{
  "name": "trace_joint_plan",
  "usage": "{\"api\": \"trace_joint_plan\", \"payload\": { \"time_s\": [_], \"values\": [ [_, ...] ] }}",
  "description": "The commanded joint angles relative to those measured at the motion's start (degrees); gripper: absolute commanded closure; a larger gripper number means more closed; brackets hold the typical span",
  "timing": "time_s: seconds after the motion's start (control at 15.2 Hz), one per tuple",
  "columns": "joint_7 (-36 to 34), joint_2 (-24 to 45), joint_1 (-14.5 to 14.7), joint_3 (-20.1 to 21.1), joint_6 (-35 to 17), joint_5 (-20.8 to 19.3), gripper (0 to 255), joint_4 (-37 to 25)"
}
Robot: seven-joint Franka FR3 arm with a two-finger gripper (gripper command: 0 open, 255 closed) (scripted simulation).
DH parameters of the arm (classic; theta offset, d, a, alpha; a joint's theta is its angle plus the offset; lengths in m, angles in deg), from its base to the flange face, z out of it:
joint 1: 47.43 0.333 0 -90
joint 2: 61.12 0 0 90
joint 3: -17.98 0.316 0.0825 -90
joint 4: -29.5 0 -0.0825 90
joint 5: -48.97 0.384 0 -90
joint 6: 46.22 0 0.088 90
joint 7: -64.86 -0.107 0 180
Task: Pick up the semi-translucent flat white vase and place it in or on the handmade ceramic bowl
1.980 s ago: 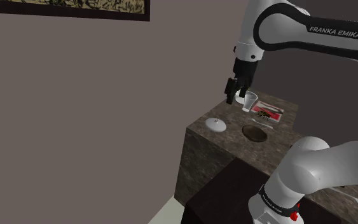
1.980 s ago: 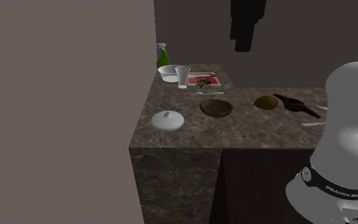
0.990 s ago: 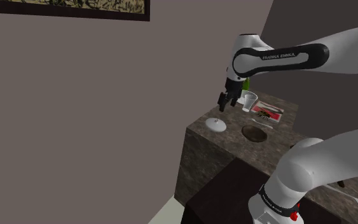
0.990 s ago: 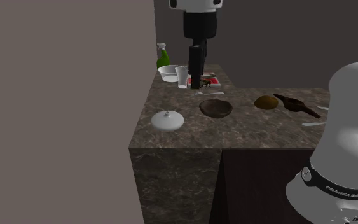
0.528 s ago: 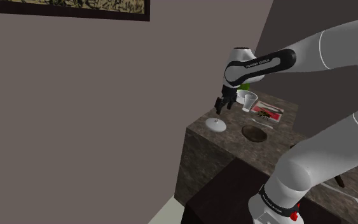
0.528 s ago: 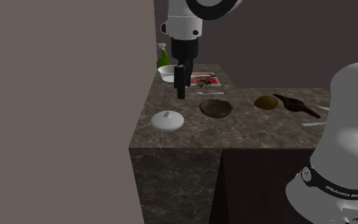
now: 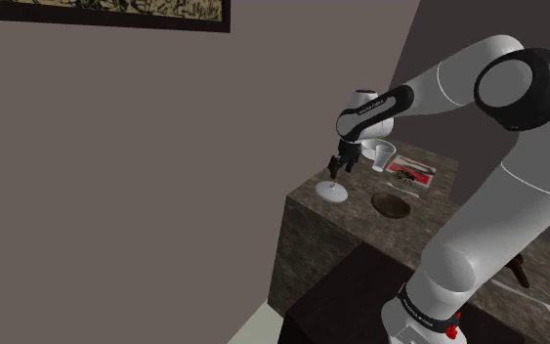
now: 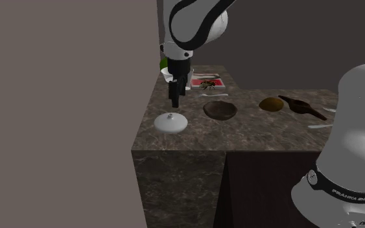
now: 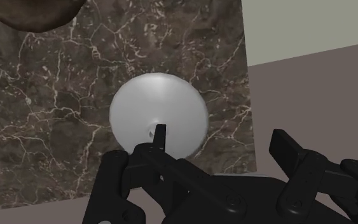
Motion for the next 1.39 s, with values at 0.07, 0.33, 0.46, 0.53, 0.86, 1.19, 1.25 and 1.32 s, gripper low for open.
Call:
{"api": "trace_joint_plan", "payload": {
  "time_s": [0.07,0.33,0.46,0.53,0.86,1.19,1.25,1.32],
  "values": [
    [2.9,6.8,-0.72,-0.96,-3.83,2.7,0,-3.19],
    [7.35,15.67,-2.77,-1.22,-7.15,7.11,0,-8.81],
    [8.39,18.06,-3.48,-0.93,-8.32,8.27,0,-10.03],
    [8.59,18.7,-3.6,-0.79,-8.97,8.56,0,-9.98],
    [9.65,21.97,-4.23,-0.05,-12.14,10.09,0,-9.97],
    [9.77,22.36,-4.32,0.05,-12.5,10.26,0,-9.99],
    [9.77,22.36,-4.32,0.05,-12.5,10.26,0,-9.99],
    [9.77,22.36,-4.32,0.05,-12.5,10.26,0,-9.99]
  ]
}}
